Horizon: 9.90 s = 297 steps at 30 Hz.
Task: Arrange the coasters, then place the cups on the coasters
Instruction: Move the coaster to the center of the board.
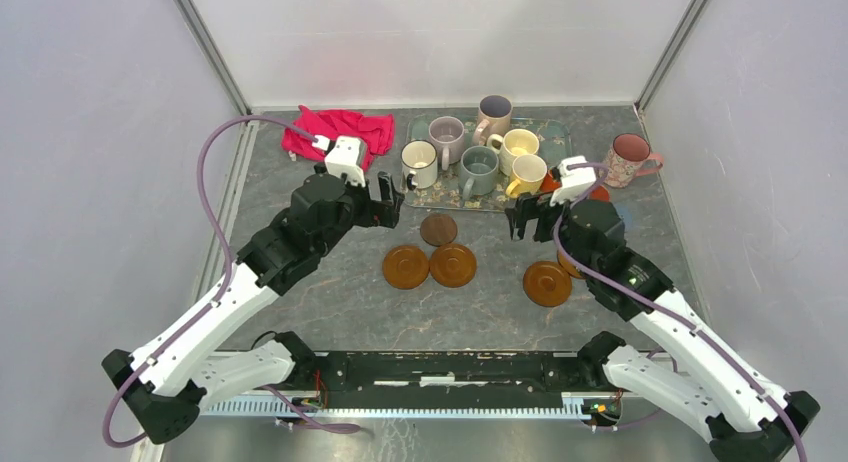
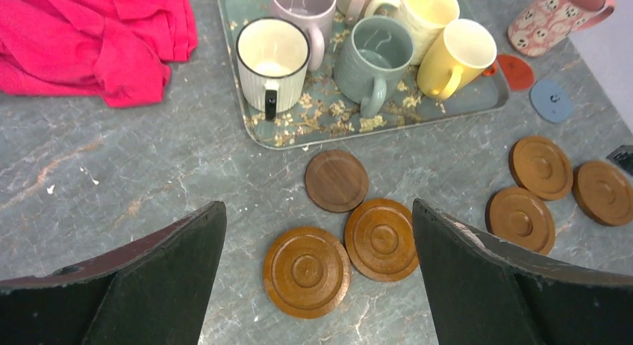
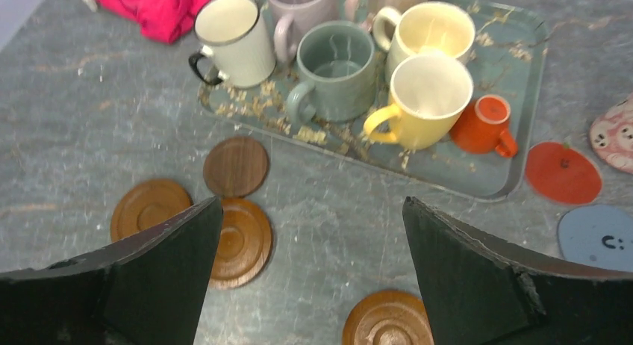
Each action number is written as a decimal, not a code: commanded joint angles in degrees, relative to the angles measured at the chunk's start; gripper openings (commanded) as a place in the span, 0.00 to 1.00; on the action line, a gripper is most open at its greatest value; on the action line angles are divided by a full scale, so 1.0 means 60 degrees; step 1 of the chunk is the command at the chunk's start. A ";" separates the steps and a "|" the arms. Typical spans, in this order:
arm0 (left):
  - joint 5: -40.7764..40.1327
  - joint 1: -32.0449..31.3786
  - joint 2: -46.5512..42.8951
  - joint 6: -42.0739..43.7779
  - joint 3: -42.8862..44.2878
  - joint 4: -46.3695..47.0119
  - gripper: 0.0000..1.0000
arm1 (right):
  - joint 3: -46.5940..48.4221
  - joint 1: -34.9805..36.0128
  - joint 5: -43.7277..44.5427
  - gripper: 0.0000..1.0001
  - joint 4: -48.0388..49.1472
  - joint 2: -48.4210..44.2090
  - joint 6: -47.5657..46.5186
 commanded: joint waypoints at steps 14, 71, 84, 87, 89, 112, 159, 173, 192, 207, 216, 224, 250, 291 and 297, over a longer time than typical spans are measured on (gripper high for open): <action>-0.0629 -0.0477 0.0982 -0.1538 -0.0928 0.0091 0.99 | -0.0732 0.2188 0.2523 0.98 -0.0762 0.0992 0.0502; 0.1179 0.1843 0.3750 -0.4813 -0.4674 0.3251 1.00 | -0.0913 0.2393 0.3073 0.98 -0.0460 0.2108 0.0370; 0.1517 0.5767 0.4978 -0.5054 -0.3888 0.3271 1.00 | -0.0660 0.2390 0.2415 0.98 -0.0244 0.2220 -0.0396; 0.1703 0.6595 0.5746 -0.5111 -0.3453 0.3297 1.00 | -0.0640 0.2399 0.2278 0.98 -0.0248 0.2178 -0.0600; 0.1687 0.7097 0.6196 -0.5093 -0.3142 0.3239 1.00 | -0.0654 0.2398 0.2179 0.98 -0.0274 0.2097 -0.0694; 0.1418 0.9122 0.7161 -0.3702 -0.0137 0.1673 1.00 | -0.0783 0.2387 0.2280 0.98 -0.0340 0.1704 -0.1128; 0.1513 -0.0042 0.8612 -0.3609 0.1540 0.2902 1.00 | 0.0020 0.2406 0.2503 0.98 -0.1206 0.1738 -0.0007; 0.1498 -0.0042 0.8932 -0.4198 0.1007 0.3135 1.00 | 0.0135 0.2401 0.2406 0.98 -0.1275 0.1743 0.0074; 0.0239 0.0645 0.6143 -0.4867 -0.2051 0.3225 1.00 | -0.0187 0.2393 0.2063 0.98 -0.0828 0.1918 0.0185; -0.0001 0.2875 0.3586 -0.4950 -0.3915 0.2602 1.00 | -0.0231 0.2394 0.1714 0.98 -0.0512 0.2292 -0.0075; 0.0684 0.3641 0.2839 -0.4444 -0.4184 0.2767 1.00 | -0.0228 0.2397 0.1840 0.98 -0.0515 0.2362 -0.0303; 0.0732 0.2306 0.3333 -0.4349 -0.3275 0.2620 1.00 | -0.0334 0.2399 0.1817 0.98 -0.0382 0.2484 -0.0307; -0.1528 0.2074 0.4053 -0.5943 -0.3837 0.1196 1.00 | -0.0086 0.2398 0.1900 0.98 -0.0548 0.2665 -0.0465; 0.0341 0.4748 0.4474 -0.4408 -0.3765 0.2593 1.00 | -0.0195 0.2397 0.1909 0.98 -0.0878 0.2253 -0.0584; 0.0570 0.4444 0.3618 -0.4280 -0.3576 0.1946 1.00 | -0.0246 0.2391 0.1909 0.98 -0.0848 0.2176 -0.0530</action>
